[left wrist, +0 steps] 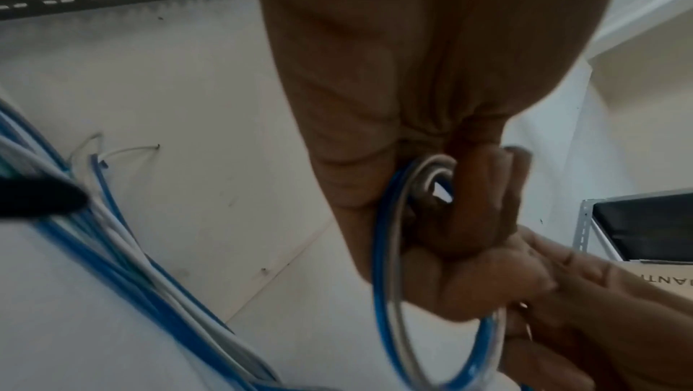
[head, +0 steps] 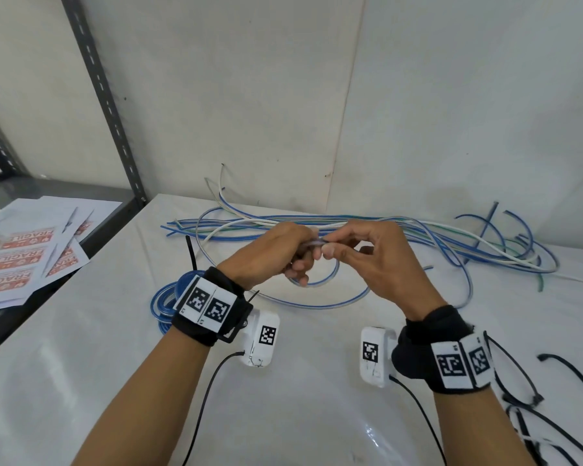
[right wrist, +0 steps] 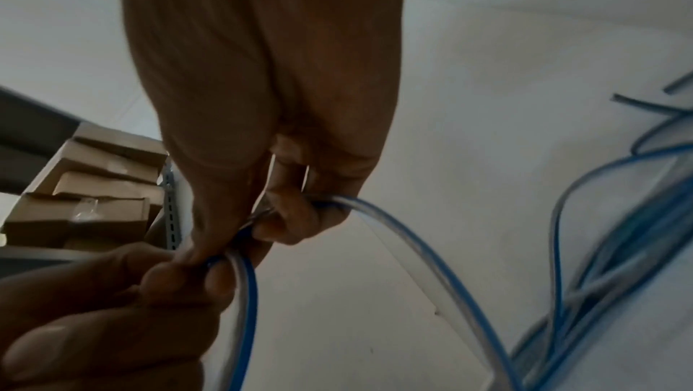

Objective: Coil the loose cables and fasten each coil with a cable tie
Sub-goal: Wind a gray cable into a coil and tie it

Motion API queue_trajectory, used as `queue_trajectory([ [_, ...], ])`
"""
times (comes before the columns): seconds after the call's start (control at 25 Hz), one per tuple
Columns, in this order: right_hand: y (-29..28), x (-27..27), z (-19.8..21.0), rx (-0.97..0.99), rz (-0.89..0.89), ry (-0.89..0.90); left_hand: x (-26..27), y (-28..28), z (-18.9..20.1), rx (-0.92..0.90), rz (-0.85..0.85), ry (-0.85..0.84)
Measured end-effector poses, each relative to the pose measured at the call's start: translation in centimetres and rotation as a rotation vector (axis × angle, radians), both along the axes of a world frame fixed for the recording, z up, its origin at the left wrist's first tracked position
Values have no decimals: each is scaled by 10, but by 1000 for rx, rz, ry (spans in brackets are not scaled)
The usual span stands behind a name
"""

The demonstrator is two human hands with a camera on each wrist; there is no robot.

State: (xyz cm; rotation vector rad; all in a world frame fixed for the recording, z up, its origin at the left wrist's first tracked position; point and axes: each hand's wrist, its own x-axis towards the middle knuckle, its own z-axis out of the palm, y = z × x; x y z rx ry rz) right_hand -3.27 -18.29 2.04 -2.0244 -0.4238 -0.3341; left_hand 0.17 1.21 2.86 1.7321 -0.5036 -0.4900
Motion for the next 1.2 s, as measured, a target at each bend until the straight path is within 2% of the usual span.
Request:
queue_trajectory([
  [0.08,0,-3,1,-109,52,8,-4,-3,-2,111,-46,-42],
  [0.16,0,-3,1,-90,38,10,-4,-4,-4,103,-44,-65],
  [0.28,-3,0,-1,68,-33,-16,4,1,-3,-116,66,-32],
  [0.52,15,-2,2,228,-97,-80,7,-5,2,-532,251,25],
  [0.6,24,-3,0,289,-89,-62,5,-11,1,-624,278,50],
  [0.72,20,-2,1,223,-125,-98,5,-15,-4,-667,256,92],
  [0.8,9,-2,6,143,-137,-110,5,-14,-3,-626,197,135],
  [0.88,-3,-4,10,37,-119,-79,5,-12,-1,-499,92,159],
  [0.96,-11,-8,14,-89,-63,-46,4,-5,2,-322,-11,104],
  [1.08,-14,-12,17,-256,4,-17,1,7,5,-57,-48,-61],
  [1.2,-8,-12,17,-436,41,-32,-5,4,2,97,-69,-77],
])
